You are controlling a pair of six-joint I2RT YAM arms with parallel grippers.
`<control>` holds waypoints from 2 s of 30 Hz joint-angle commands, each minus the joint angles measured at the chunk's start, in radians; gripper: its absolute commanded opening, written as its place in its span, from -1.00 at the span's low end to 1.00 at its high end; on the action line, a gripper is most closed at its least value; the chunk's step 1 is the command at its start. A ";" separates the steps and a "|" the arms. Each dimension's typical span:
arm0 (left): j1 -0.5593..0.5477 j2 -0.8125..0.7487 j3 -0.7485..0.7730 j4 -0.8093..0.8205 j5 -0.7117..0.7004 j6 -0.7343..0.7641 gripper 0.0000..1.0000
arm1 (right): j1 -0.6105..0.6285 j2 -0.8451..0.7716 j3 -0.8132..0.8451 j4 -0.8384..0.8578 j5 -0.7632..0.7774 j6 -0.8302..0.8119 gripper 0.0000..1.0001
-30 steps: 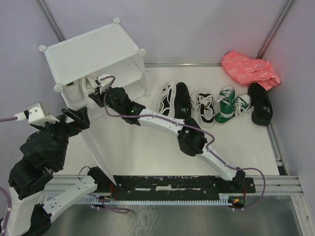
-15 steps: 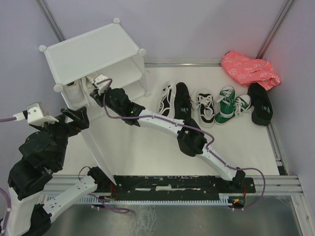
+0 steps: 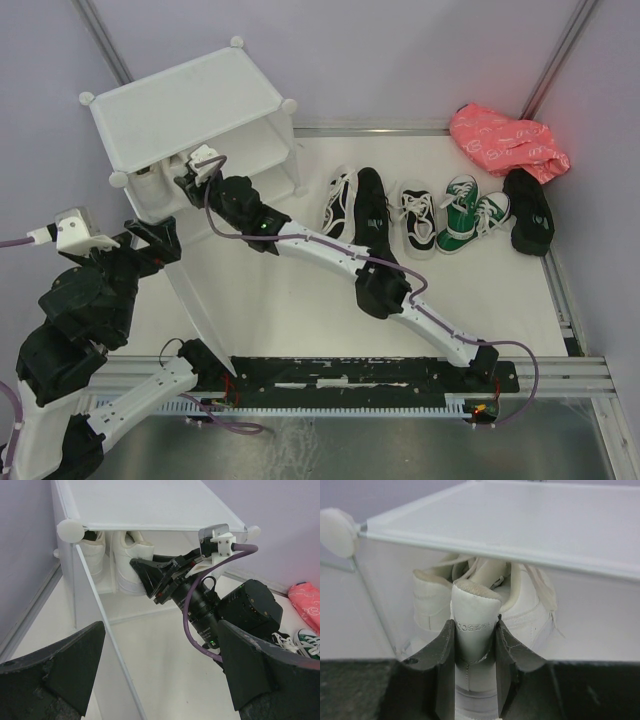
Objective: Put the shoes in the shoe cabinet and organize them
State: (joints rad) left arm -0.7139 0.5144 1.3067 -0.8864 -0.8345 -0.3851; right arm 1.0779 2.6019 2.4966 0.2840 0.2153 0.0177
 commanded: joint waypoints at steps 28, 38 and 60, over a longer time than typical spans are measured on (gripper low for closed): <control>0.001 0.026 -0.004 0.038 -0.018 0.041 0.98 | -0.069 0.087 -0.093 0.277 0.173 0.020 -1.00; 0.001 0.036 -0.006 0.047 -0.010 0.034 0.98 | -0.085 0.100 -0.112 0.246 0.110 0.120 -0.01; 0.001 0.316 0.155 0.075 0.038 0.082 0.85 | -0.115 -0.477 -0.872 0.249 -0.041 0.198 0.99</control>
State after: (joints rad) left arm -0.7139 0.7395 1.3777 -0.8284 -0.8047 -0.3489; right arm 0.9737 2.2299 1.6447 0.6235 0.2058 0.2138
